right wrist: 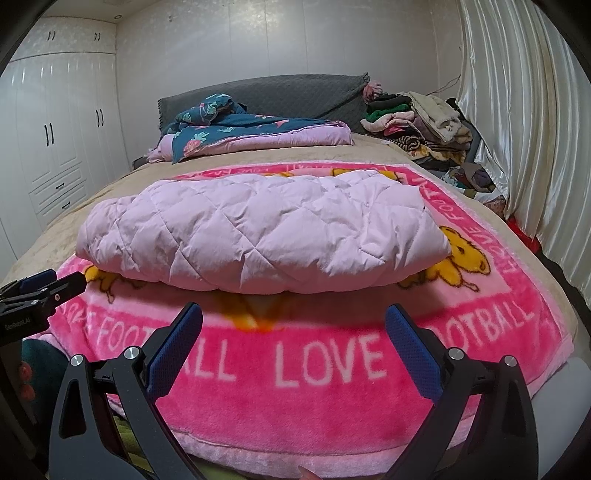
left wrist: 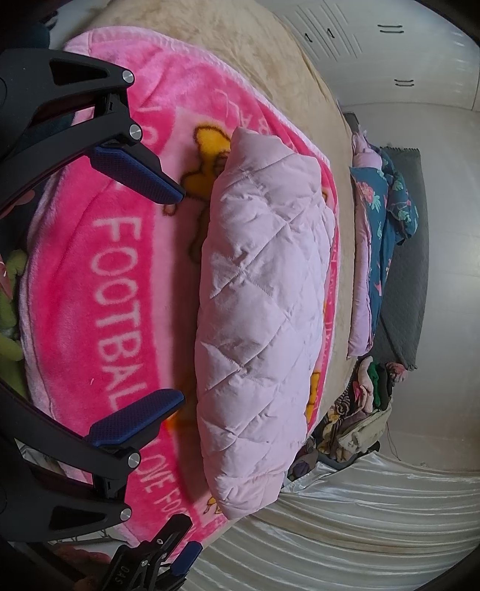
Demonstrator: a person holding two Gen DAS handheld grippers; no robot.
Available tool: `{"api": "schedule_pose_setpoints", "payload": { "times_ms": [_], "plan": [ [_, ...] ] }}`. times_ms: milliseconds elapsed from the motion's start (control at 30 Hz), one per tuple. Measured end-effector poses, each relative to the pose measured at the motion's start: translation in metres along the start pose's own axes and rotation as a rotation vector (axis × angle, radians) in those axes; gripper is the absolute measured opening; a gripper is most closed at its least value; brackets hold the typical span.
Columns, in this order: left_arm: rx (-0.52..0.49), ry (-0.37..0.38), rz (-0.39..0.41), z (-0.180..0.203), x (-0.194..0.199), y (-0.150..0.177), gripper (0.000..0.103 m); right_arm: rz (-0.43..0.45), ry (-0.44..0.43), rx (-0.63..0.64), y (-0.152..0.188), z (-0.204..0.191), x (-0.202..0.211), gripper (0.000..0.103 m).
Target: Fold large clothes
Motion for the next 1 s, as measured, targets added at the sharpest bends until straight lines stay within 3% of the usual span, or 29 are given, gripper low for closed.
{"api": "schedule_pose_setpoints", "payload": {
  "times_ms": [1000],
  "plan": [
    [0.012,0.002,-0.015,-0.0025,0.0033,-0.0006,0.094,0.007,0.020,0.006,0.0009,-0.0011,0.0019,0.099]
  ]
}}
Point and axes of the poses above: each gripper's, at about its wrist camera, not at the fingertips, and x roughly against the way its jaws point, z to its right, y to its underside, the point moved 1 cm from there along -x, roughly the way its jaws point, and after that the axes turned 3 degrees about -x, right-handed, at the moved point
